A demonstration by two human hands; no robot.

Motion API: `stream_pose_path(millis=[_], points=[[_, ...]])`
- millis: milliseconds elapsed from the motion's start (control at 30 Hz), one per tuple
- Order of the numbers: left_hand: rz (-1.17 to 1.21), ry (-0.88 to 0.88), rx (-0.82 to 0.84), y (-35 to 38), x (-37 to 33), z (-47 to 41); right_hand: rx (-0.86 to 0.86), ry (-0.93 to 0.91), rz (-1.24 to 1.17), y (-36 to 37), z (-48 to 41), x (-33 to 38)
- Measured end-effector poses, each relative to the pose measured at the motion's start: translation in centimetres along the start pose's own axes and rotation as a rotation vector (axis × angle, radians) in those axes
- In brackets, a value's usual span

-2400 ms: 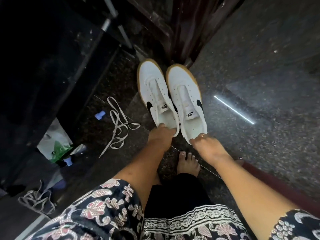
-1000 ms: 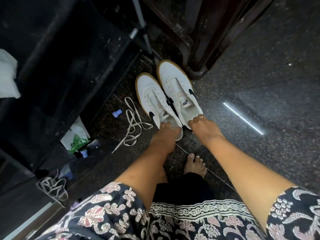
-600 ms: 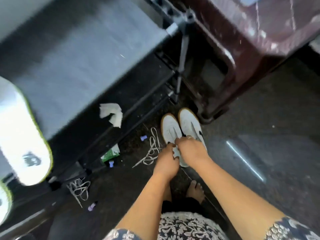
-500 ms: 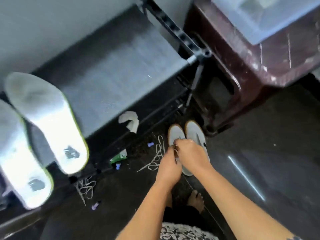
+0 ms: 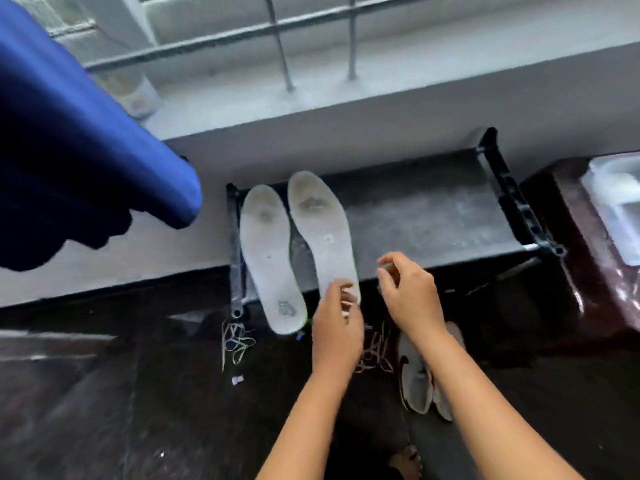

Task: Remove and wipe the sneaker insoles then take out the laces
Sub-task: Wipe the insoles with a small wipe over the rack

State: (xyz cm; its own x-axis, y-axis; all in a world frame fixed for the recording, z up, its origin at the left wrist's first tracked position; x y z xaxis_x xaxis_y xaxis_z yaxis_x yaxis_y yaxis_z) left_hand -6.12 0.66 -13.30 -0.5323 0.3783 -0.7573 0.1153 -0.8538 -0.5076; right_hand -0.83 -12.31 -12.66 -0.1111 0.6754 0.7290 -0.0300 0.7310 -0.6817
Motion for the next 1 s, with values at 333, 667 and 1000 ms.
stream_pose_path(millis=[333,667,1000], points=[[0.885,-0.645,0.065,-6.4,1.1,-5.4,0.17,0.331,-0.018,5.2,-3.4,0.8],[0.633,-0.658,0.235,-4.8,-0.5,-9.2,0.049,0.539,-0.22,6.8,-6.3,-0.9],[0.655,-0.699,0.321,-0.6,-2.3,-11.7,0.025,0.61,-0.57,5.1,-7.1,-4.4]])
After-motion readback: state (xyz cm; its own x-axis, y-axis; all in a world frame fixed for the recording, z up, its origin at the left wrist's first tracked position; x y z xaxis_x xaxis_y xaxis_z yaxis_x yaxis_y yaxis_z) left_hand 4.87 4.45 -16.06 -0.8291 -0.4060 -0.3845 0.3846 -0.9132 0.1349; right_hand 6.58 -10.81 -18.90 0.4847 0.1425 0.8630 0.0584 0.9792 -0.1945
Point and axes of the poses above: each hand's wrist, its own z-axis away from the middle knuckle, its own y-axis out of the palm, x = y × z, the point moved 5 cm from there along -z, towards the middle knuckle, and after that the axes turned 13 degrees about -y, right-handed, at the moved point
